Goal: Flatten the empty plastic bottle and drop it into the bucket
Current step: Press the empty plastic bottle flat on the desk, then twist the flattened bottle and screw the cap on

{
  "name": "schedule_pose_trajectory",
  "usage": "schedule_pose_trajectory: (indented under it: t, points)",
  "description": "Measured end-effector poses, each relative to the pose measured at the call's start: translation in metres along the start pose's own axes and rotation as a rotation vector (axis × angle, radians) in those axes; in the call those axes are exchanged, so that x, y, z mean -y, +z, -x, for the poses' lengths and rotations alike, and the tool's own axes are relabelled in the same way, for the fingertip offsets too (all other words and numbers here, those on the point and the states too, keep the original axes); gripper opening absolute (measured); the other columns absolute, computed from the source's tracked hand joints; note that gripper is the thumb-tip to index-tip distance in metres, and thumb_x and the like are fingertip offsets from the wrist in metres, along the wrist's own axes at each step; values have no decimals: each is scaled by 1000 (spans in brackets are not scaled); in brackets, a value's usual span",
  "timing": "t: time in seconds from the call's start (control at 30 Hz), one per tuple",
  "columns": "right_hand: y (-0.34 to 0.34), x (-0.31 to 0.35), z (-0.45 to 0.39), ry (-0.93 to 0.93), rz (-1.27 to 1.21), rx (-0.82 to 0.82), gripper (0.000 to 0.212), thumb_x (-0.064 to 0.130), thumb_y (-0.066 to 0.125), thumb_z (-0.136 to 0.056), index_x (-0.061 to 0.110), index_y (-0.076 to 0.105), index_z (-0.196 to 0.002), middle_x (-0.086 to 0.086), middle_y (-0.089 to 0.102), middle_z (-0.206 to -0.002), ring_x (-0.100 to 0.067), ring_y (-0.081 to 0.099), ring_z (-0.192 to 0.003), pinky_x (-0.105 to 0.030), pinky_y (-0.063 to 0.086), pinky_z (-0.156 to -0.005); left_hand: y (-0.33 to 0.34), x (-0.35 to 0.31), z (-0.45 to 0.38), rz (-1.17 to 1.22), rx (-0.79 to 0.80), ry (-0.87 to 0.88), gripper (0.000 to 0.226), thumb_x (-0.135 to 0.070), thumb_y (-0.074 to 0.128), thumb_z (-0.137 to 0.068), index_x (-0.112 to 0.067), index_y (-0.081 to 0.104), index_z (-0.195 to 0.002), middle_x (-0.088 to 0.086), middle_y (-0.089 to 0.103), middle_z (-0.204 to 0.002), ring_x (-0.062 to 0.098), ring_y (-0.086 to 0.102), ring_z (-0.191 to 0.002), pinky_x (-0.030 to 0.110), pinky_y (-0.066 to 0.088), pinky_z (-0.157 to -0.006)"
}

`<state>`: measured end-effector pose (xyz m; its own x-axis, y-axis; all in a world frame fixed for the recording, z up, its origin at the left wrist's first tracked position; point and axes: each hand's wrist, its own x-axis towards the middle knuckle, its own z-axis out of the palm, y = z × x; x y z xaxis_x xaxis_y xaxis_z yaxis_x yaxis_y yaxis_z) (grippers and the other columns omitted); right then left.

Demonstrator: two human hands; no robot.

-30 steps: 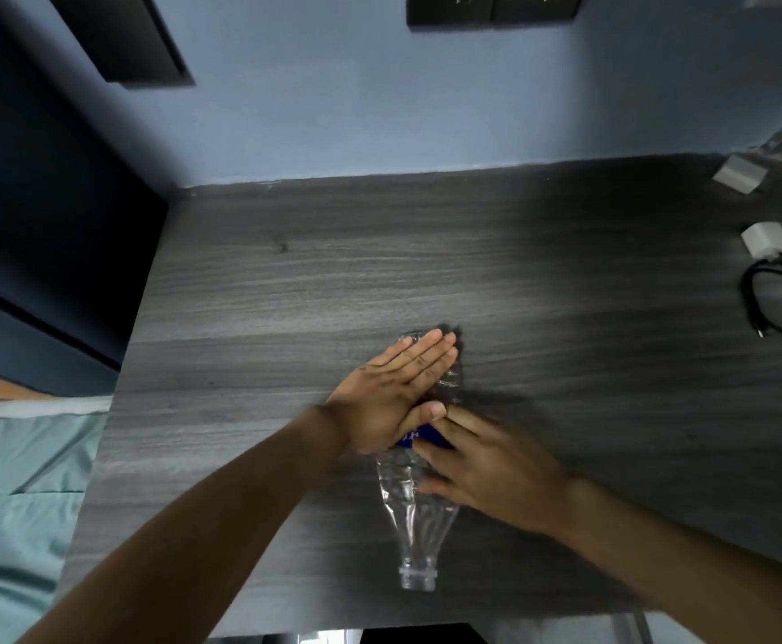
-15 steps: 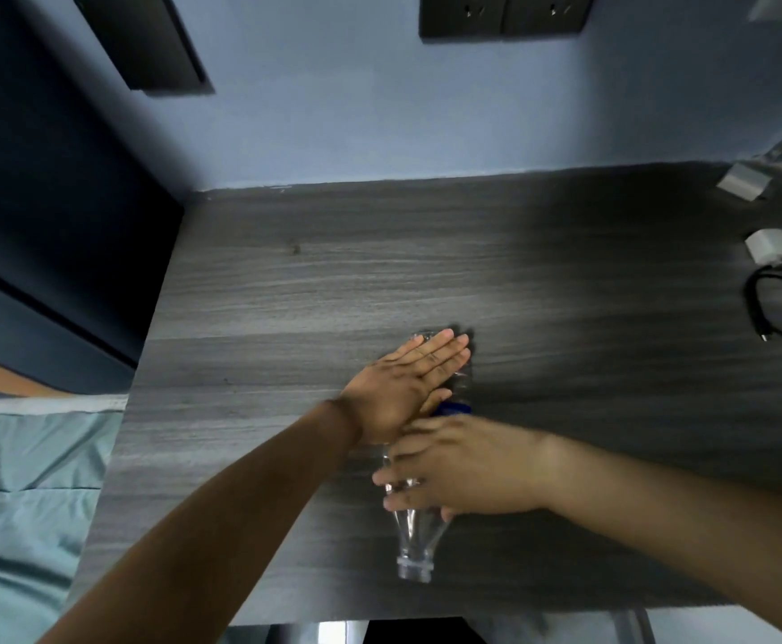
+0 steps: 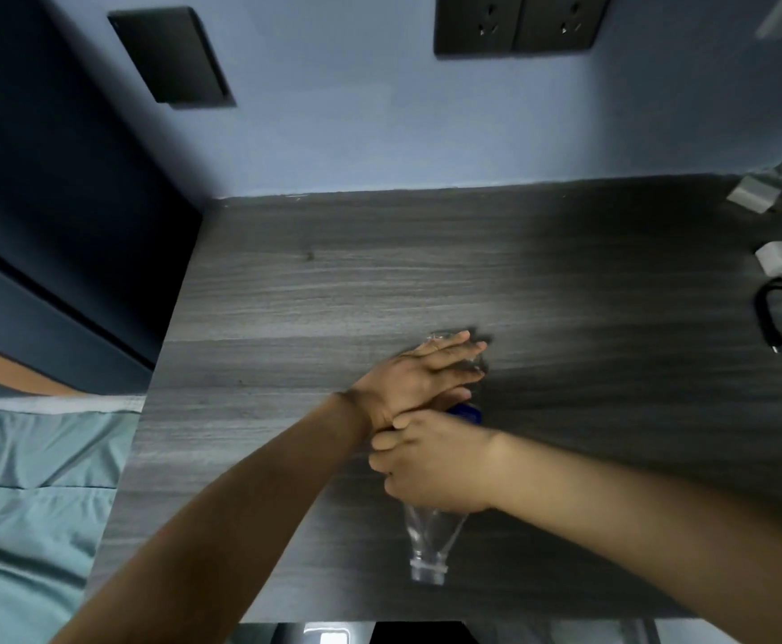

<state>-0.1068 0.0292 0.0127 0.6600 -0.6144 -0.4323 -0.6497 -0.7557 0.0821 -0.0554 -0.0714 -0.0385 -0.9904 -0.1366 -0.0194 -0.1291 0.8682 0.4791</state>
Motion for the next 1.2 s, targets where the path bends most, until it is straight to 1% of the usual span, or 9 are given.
schedule_pose_trajectory:
  t: [0.1, 0.23, 0.47, 0.67, 0.77, 0.87, 1.0, 1.1, 1.2]
  points:
    - [-1, 2, 0, -9, 62, -19, 26, 22, 45, -94, 19, 62, -114, 2, 49, -132, -20, 37, -127, -30, 35, -102, -1, -2, -2, 40, -64, -13, 33, -19, 48, -90, -4, 59, -117, 17, 41, -144, 31, 24, -140, 49, 28, -115]
    - [-4, -1, 3, -24, 77, -32, 26, 24, 45, -94, 21, 60, -115, 2, 49, -130, -19, 39, -125, -29, 35, -101, 0, -1, -4, 40, -41, -20, 31, -21, 51, -89, -2, 63, -111, 18, 55, -132, 30, 36, -135, 49, 32, -112]
    - [-6, 4, 8, -110, 151, 62, 18, 15, 46, -93, 17, 56, -109, -5, 69, -104, -24, 63, -99, -31, 40, -90, -15, -7, -4, 154, -3, -98, 37, -32, 41, -92, -7, 62, -111, 11, 59, -129, 18, 35, -135, 31, 25, -115]
    - [-6, 11, 16, -123, 18, 22, 19, 14, 50, -92, 13, 61, -106, -6, 68, -109, -26, 60, -106, -38, 47, -93, -23, -17, 1, 192, -172, -59, 25, -17, 57, -87, -6, 65, -108, 11, 65, -121, 19, 42, -131, 39, 35, -113]
    - [-4, 14, 17, -99, -35, 4, 22, 14, 48, -92, 12, 62, -109, -8, 64, -113, -30, 57, -109, -37, 47, -76, -19, -24, 16, 210, -266, -39, 25, -13, 58, -86, -6, 65, -109, 10, 60, -127, 14, 39, -130, 19, 27, -114]
    - [1, 10, 21, -34, -142, -8, 22, 16, 48, -92, 12, 61, -109, -9, 63, -114, -32, 56, -109, -36, 38, -67, -22, -29, 39, 322, -326, -162, 29, -14, 57, -87, -7, 61, -114, 5, 55, -130, 8, 45, -125, 7, 29, -107]
    - [7, -1, 33, 121, -309, -32, 19, 16, 49, -90, 13, 62, -104, -10, 65, -109, -33, 58, -106, -41, 47, -72, -20, -19, 80, 206, -345, -386, 34, -31, 55, -87, -5, 66, -106, 16, 66, -114, 26, 59, -109, 25, 41, -95]
    - [13, -10, 42, 234, -425, -56, 20, 22, 51, -89, 13, 63, -102, -8, 65, -109, -31, 59, -106, -42, 49, -78, -12, -10, 109, 118, -248, -582, 46, -39, 62, -80, -13, 59, -118, 11, 57, -127, 26, 49, -119, 30, 42, -99]
    - [20, -16, 46, 325, -505, -90, 22, 30, 55, -88, 14, 63, -100, -6, 66, -109, -30, 60, -105, -39, 48, -80, -5, -6, 130, 46, -162, -645, 60, -38, 70, -75, -24, 47, -130, 3, 48, -135, 23, 40, -123, 33, 39, -101]
